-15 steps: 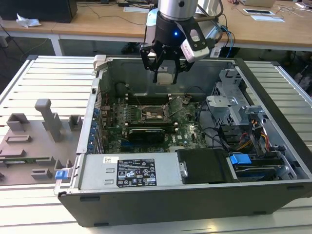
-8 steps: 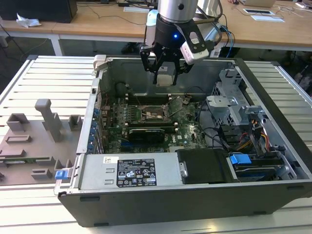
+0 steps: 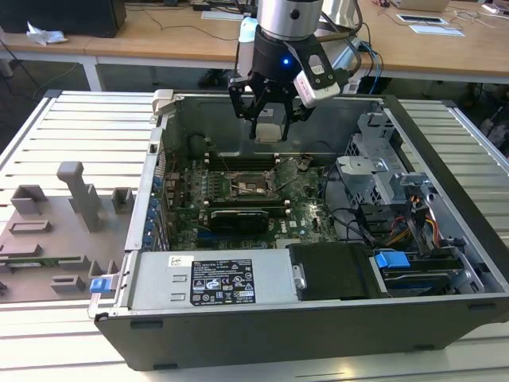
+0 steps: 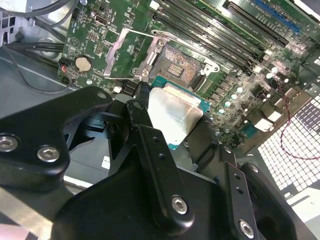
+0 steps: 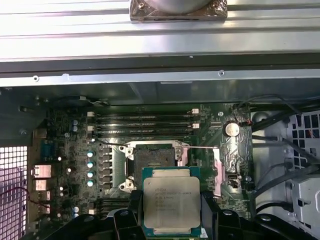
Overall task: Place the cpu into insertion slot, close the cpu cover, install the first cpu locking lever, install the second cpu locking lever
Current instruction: 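Place the cpu into insertion slot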
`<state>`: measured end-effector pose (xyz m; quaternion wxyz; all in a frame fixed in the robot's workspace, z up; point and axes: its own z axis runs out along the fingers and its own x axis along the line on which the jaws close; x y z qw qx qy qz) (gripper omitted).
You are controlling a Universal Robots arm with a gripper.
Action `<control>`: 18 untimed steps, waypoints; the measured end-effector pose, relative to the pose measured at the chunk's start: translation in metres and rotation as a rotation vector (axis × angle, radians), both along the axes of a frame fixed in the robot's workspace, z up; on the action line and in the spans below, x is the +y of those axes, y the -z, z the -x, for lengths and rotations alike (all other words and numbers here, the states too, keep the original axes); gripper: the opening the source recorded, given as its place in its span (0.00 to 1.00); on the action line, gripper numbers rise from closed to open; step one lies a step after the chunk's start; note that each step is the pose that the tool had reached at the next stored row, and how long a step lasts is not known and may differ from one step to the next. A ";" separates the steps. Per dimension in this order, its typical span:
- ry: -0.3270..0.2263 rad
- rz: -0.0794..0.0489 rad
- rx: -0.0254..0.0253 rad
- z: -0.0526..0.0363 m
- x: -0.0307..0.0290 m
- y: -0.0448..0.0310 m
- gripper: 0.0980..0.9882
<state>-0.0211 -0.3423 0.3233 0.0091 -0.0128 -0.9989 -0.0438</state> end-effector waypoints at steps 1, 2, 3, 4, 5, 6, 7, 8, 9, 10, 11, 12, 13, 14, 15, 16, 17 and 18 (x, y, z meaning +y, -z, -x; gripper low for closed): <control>0.000 0.000 0.0000 0.0000 0.0000 0.0008 0.50; 0.000 0.000 0.0000 0.0000 0.0000 0.0015 0.50; 0.000 0.000 0.0000 0.0000 0.0000 0.0020 0.50; 0.000 0.000 0.0000 0.0000 0.0000 0.0028 0.50; 0.000 0.000 0.0000 0.0000 0.0000 0.0033 0.50; 0.000 0.000 0.0000 0.0000 0.0000 0.0041 0.50; 0.000 0.000 0.0000 0.0000 0.0000 0.0055 0.50; 0.000 0.000 0.0000 0.0000 0.0000 0.0064 0.50; 0.000 0.000 0.0000 0.0000 0.0000 0.0070 0.50; 0.000 0.000 0.0001 0.0000 0.0000 0.0081 0.50; 0.000 0.000 0.0000 0.0000 0.0000 0.0089 0.50; 0.000 0.000 0.0001 0.0000 0.0000 0.0092 0.50; 0.000 0.000 0.0000 0.0000 0.0000 0.0101 0.50; 0.000 0.000 0.0000 0.0000 0.0000 0.0114 0.50; 0.000 0.000 0.0000 0.0000 0.0000 0.0122 0.50; 0.000 0.000 0.0000 0.0000 0.0000 0.0130 0.50; 0.000 0.000 0.0000 0.0000 0.0000 0.0140 0.50; 0.000 0.000 0.0000 0.0000 0.0000 0.0149 0.50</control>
